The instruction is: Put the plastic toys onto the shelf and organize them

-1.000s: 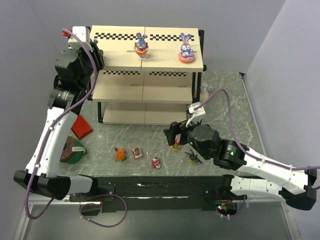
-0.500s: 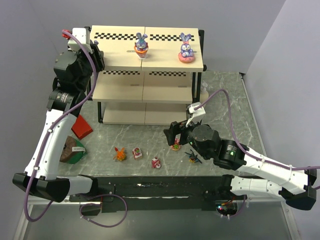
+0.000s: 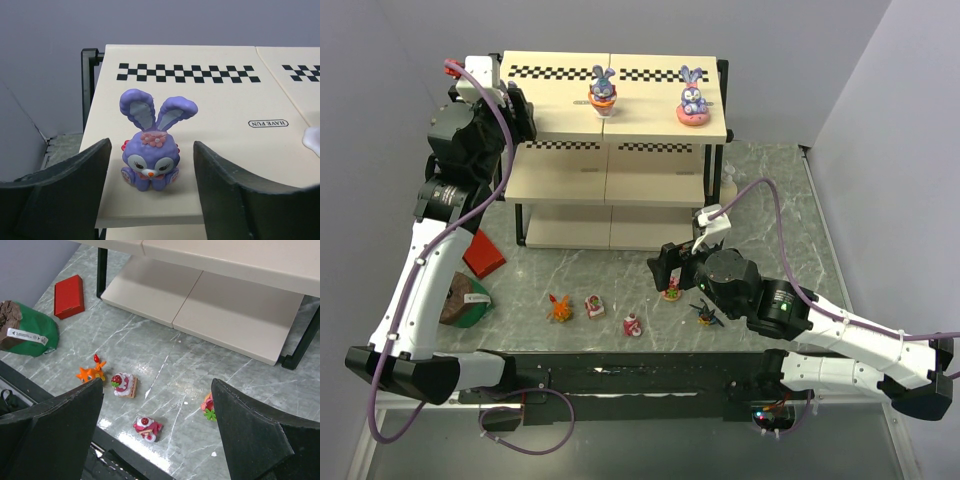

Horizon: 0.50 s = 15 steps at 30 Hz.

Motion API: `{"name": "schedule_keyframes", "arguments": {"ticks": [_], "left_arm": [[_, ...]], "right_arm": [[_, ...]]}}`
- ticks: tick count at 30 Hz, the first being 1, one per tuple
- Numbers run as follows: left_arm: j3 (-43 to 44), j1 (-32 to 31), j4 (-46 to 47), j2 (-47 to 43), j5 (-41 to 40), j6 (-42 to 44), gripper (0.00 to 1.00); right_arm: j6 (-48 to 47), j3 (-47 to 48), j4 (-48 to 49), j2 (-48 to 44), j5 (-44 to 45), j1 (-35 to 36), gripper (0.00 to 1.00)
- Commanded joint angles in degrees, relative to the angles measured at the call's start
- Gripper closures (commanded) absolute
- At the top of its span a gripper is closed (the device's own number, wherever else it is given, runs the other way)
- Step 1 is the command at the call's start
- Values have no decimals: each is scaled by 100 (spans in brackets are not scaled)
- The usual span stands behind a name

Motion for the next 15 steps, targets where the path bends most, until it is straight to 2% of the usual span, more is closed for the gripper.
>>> {"name": "schedule_keyframes", "arguments": {"ticks": [1,4,5,11,15], "left_arm": [[181,25,75,-90,25,56,23],[208,25,83,-177,8,48,11],[199,16,127,-204,7,39,1],[181,25,189,-432,-63,-23,4],[112,25,145,-634,-317,-58,4]], "right_arm": [[64,188,41,4,72,-65,6],[362,319,-327,109,29,-179,6],[528,407,-442,144,-33,-336,6],[741,285,-557,83,-569,-689,5],[767,223,-592,39,-587,-777,5]]}}
